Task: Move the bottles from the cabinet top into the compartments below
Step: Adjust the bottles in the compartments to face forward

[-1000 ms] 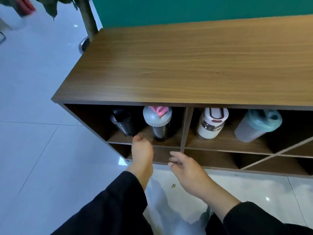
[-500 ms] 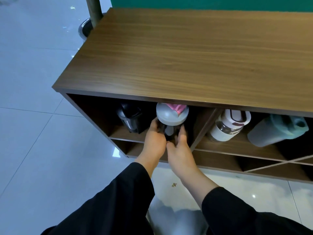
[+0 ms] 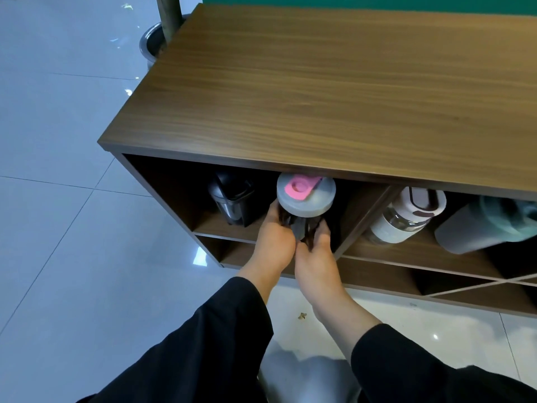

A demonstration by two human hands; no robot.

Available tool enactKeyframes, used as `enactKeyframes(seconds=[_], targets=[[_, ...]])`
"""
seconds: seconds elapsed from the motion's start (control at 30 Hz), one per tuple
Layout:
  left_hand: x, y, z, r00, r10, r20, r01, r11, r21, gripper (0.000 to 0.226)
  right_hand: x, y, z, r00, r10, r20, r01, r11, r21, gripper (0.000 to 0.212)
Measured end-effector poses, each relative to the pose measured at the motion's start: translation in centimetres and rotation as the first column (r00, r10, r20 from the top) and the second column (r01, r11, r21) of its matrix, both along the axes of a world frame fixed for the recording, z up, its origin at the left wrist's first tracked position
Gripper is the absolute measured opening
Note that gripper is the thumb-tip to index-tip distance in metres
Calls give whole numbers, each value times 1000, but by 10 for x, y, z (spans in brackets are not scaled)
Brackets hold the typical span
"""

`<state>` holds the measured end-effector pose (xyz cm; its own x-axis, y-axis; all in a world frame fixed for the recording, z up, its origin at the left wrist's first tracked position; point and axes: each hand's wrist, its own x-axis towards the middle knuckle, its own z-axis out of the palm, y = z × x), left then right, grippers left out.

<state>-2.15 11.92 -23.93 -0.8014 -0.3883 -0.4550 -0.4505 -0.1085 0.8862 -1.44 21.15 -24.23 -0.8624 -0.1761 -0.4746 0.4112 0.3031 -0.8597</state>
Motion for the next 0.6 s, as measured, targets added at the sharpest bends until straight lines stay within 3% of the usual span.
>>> enactKeyframes(seconds=[0.6], targets=[[7, 6, 7, 994, -109, 8, 109, 994, 14, 74, -21, 7, -7, 1000, 15, -19, -14, 998, 60, 68]])
